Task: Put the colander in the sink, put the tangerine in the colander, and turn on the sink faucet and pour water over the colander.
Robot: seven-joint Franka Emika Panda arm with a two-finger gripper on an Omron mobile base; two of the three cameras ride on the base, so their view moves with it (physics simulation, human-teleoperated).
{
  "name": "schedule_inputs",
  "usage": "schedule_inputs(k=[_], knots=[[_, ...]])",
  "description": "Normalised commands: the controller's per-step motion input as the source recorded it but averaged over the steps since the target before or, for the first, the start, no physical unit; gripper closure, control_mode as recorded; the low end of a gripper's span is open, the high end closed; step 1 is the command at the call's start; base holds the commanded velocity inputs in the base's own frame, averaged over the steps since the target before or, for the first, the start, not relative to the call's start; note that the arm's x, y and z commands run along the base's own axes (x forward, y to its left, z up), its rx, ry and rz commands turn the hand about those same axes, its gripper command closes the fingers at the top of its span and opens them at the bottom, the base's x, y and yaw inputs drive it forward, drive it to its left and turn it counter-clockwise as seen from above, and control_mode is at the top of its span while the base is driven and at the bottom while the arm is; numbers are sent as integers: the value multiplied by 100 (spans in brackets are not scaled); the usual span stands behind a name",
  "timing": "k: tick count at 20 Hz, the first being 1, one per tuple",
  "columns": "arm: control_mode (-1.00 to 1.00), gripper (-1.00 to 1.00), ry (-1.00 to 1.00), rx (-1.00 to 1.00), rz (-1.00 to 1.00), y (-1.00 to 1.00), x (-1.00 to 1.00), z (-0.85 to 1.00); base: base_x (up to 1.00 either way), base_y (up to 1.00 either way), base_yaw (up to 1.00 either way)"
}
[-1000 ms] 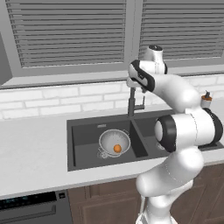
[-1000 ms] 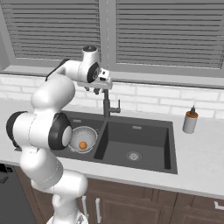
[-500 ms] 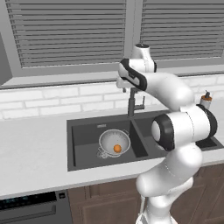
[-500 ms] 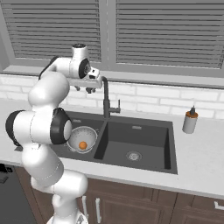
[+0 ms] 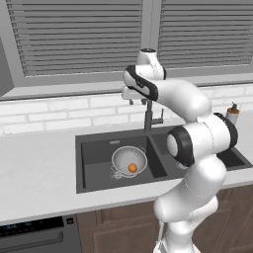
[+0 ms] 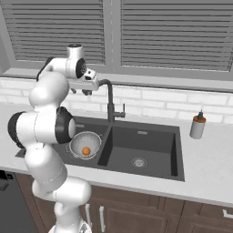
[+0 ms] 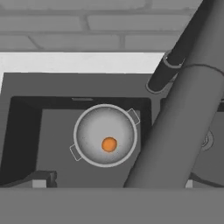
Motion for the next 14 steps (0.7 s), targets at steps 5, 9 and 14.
schedule_inputs(k=[5, 9, 14], knots=[[-100, -100, 0, 0, 0, 41, -2, -21, 0, 0, 0], [-100, -100, -1, 0, 0, -12, -53, 2, 0, 0, 0], [-100, -100, -12, 0, -7, -63, -53, 76, 0, 0, 0]])
